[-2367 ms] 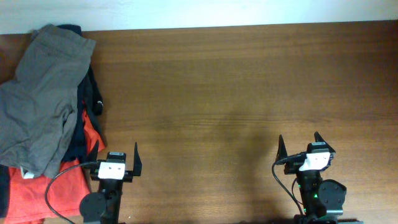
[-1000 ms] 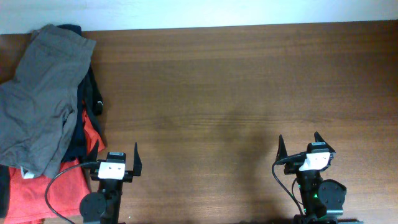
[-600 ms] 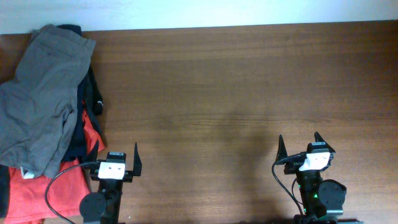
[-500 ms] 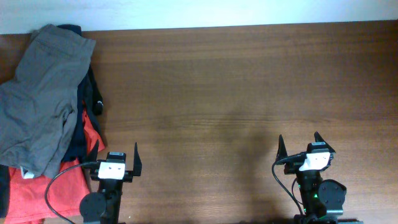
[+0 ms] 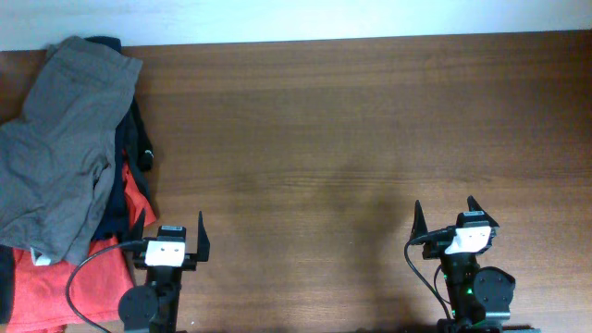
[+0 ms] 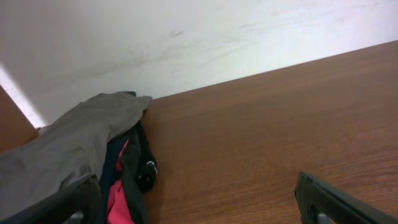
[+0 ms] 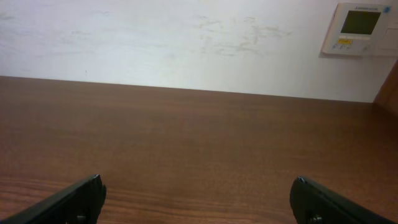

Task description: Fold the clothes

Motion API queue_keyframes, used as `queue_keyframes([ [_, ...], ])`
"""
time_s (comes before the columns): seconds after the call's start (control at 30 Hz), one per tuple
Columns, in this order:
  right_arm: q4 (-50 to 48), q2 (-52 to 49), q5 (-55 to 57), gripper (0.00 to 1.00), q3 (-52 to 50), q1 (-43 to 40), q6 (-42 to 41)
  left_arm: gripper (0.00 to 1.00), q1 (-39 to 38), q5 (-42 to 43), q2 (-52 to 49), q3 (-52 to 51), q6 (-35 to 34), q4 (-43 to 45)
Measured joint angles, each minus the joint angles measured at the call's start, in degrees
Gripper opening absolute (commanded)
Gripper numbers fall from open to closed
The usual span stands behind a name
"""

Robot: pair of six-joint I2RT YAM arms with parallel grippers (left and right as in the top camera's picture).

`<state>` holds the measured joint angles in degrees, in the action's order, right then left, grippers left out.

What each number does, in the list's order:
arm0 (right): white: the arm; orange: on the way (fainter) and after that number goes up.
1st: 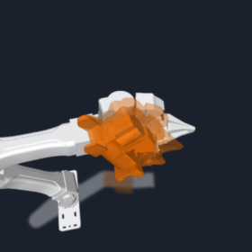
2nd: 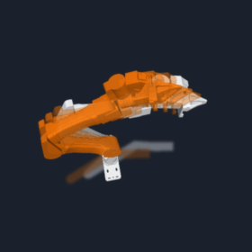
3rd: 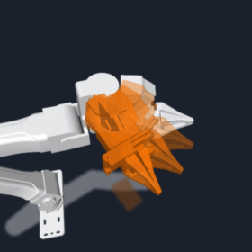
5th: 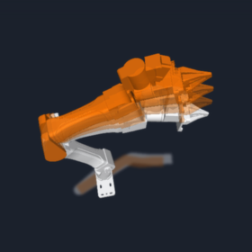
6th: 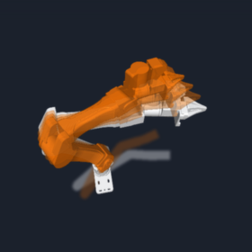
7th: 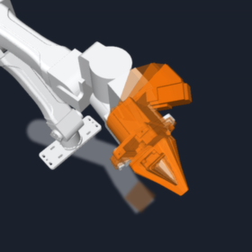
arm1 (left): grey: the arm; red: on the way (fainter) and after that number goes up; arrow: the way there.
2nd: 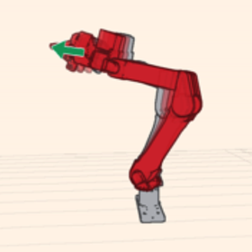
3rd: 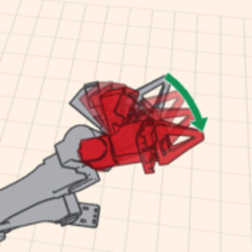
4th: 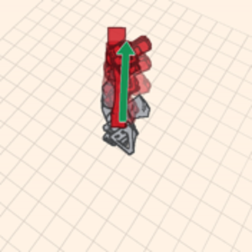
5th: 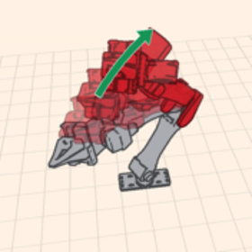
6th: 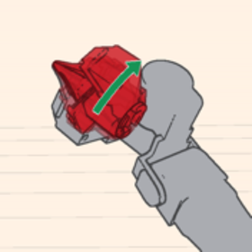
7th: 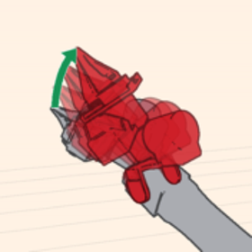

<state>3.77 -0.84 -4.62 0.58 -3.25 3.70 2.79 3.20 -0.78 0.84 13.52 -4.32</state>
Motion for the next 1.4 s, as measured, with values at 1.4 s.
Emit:
queue_keyframes([
  [1.4, 50.0, -58.9, -8.6, 0.99, 73.5, 0.0, -9.9, 0.99, 0.0, 6.6, -66.9, 79.6, -11.6, -45.2],
])
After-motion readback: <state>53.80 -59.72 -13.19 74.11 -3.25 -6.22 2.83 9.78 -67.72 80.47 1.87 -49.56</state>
